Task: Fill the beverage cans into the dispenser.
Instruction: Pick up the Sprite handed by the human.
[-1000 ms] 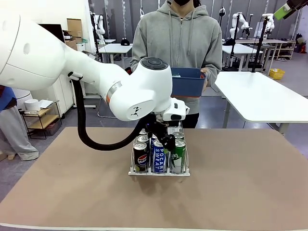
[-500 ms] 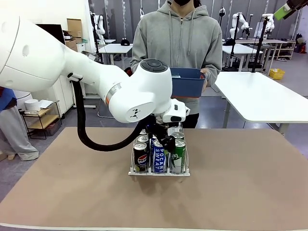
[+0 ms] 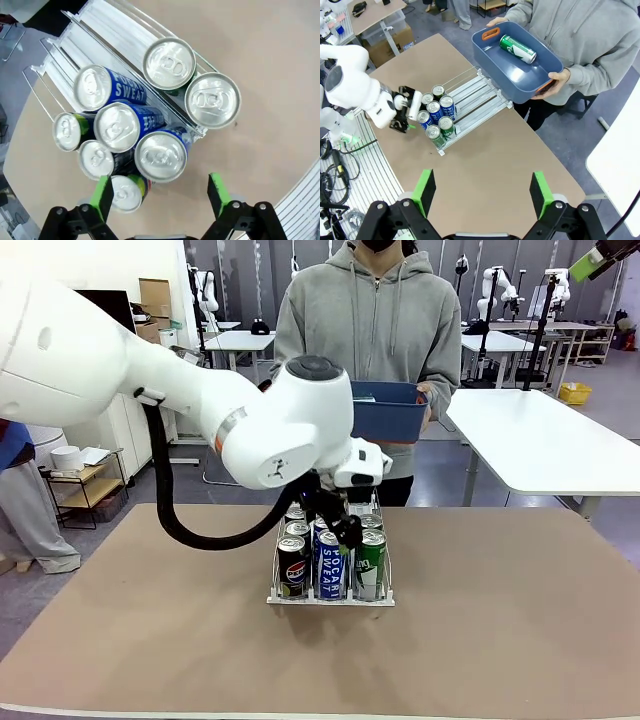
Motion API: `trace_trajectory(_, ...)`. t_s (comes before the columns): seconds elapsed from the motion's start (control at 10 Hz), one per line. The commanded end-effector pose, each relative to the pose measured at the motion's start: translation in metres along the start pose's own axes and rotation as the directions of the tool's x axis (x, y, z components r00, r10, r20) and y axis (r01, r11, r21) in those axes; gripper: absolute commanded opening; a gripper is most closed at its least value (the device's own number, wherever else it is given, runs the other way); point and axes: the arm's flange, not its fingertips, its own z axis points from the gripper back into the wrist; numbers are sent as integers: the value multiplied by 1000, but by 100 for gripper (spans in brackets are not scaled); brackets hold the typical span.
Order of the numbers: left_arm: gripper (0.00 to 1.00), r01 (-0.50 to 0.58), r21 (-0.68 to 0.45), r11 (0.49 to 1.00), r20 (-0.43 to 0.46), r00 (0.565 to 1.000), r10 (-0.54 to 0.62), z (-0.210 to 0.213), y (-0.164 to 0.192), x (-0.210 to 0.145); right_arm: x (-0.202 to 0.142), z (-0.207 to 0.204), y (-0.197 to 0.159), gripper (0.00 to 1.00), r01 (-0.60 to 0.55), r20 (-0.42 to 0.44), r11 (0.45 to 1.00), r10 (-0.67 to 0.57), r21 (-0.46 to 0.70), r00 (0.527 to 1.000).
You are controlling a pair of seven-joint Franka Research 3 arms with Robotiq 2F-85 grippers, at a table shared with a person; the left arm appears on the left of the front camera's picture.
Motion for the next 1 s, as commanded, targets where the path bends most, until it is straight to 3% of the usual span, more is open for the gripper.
trace_trajectory(0.0,100,12,-90,996,67,998,-6,62,37,-36,-1,0,1,100,5,-1,1000,-5,2,1000)
trace_trajectory(0.5,100,8,-59,998,184,983,3,180,102,-72,-1,0,1,100,5,-1,1000,-5,2,1000)
trace_trajectory(0.6,100,14,-45,999,278,961,-1,204,122,-83,-1,0,1,100,5,-1,1000,-5,2,1000)
trace_trajectory(0.7,100,-8,0,1000,316,949,7,225,143,-92,-1,0,1,100,5,-1,1000,-5,2,1000)
trace_trajectory(0.8,100,17,-32,999,346,938,-5,244,153,-102,-1,0,1,100,5,-1,1000,-5,2,1000)
trace_trajectory(0.9,100,-62,-1,998,404,913,57,254,157,-110,-1,0,1,100,5,-1,1000,-5,2,1000)
